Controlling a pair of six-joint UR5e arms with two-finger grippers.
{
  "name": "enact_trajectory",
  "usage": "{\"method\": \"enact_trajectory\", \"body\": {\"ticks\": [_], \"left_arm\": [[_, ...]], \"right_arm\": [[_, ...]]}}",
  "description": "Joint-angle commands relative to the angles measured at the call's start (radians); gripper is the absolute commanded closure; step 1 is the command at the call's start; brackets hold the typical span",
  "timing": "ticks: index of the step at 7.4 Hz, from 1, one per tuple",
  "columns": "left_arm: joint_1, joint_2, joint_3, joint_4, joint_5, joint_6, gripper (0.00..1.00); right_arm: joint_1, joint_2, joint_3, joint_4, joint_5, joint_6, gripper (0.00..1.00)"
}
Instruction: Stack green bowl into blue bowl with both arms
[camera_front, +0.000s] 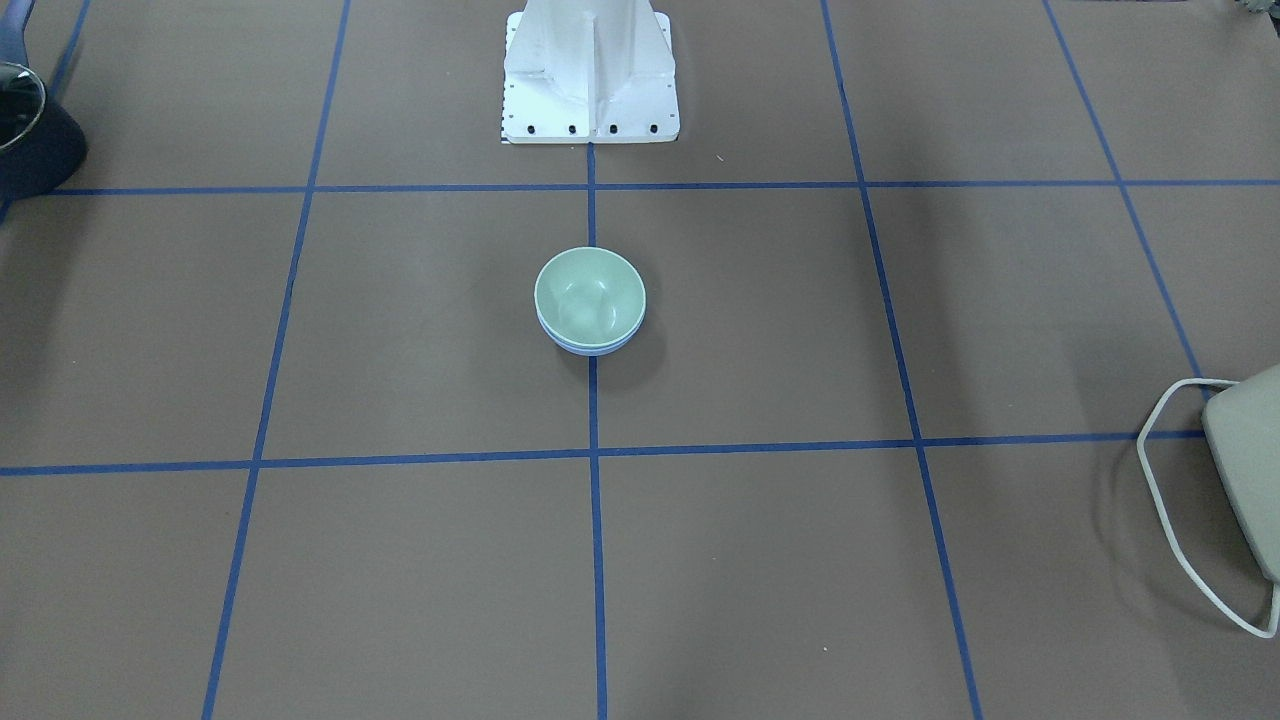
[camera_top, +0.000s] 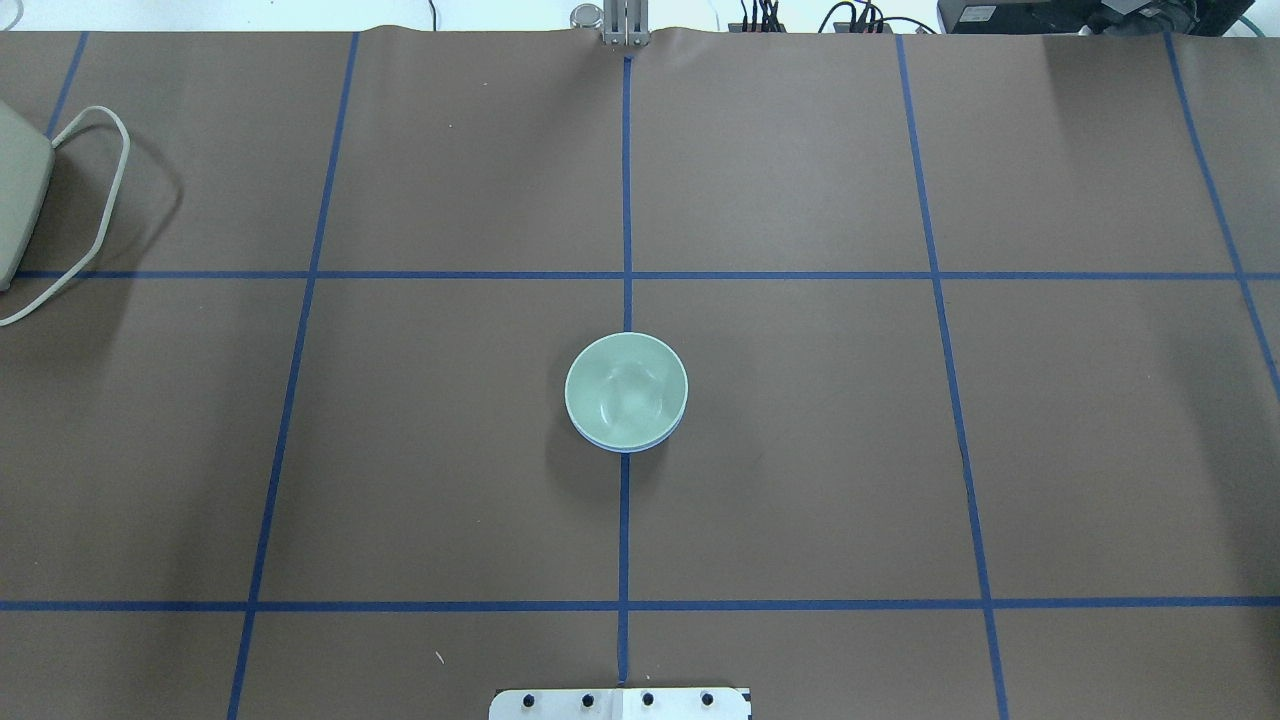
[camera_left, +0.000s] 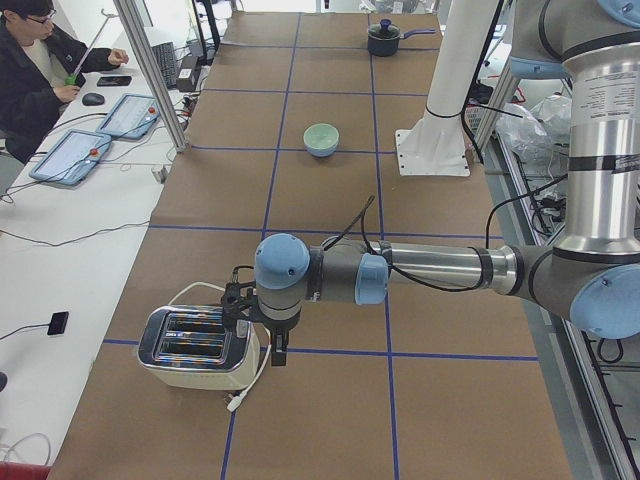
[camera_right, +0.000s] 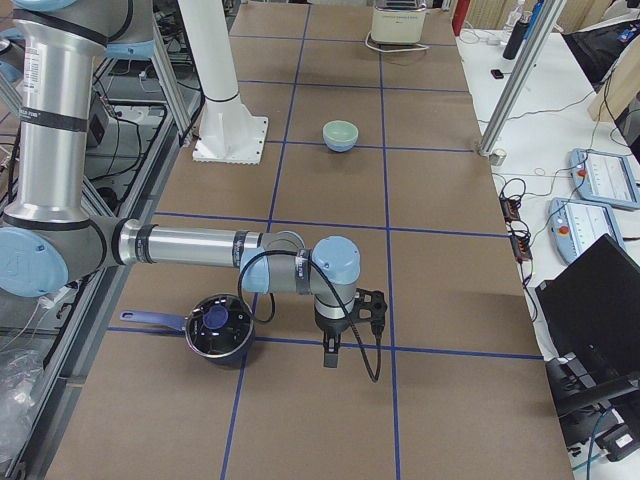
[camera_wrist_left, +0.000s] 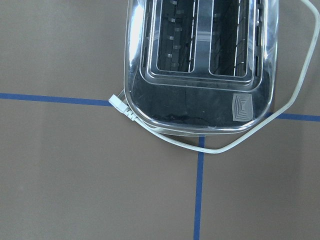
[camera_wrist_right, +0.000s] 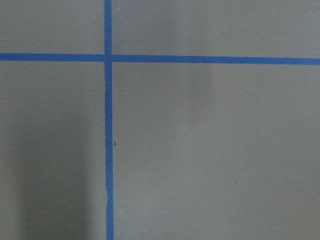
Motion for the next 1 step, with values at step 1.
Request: {"method": "enact_trajectory", "body": {"ticks": [1], "left_arm": [[0.001,0.000,0.000,0.000,0.001,0.000,0.02]], "right_arm": [[0.000,0.000,0.000,0.000,0.000,0.000,0.00]]}}
